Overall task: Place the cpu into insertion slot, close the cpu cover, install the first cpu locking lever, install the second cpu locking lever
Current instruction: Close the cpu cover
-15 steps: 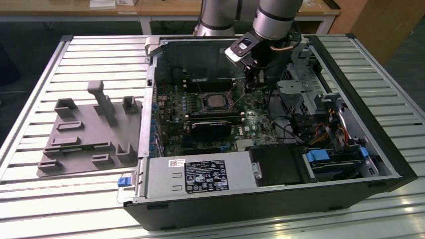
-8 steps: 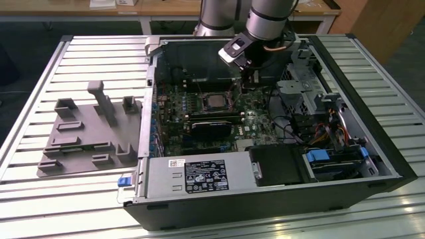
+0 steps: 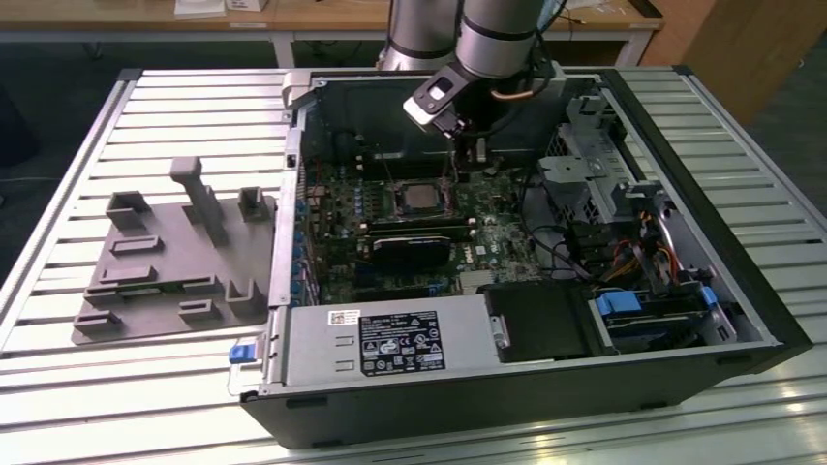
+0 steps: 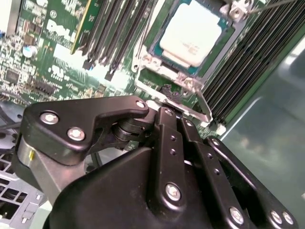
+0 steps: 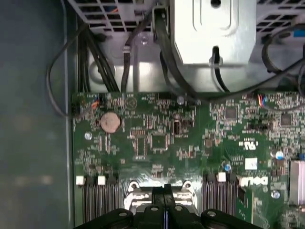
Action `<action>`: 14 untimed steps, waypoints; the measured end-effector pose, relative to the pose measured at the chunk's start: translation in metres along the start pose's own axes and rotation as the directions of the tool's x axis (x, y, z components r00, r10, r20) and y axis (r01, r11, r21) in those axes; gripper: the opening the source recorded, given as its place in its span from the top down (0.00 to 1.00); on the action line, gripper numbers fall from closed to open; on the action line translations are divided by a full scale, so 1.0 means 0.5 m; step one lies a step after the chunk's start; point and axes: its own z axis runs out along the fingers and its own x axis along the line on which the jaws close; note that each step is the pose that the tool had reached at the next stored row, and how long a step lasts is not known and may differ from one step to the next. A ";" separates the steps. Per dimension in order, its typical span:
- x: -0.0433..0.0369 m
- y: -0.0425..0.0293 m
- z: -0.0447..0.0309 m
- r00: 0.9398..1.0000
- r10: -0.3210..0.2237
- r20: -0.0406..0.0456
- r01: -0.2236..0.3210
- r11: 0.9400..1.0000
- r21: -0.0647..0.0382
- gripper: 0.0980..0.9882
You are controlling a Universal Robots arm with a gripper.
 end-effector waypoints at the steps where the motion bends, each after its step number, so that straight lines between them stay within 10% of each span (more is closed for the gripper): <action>1: 0.000 -0.006 0.000 1.000 0.000 0.000 0.000 1.000 -0.004 1.00; 14: -0.001 -0.050 0.002 1.000 0.000 -0.001 0.000 1.000 -0.030 1.00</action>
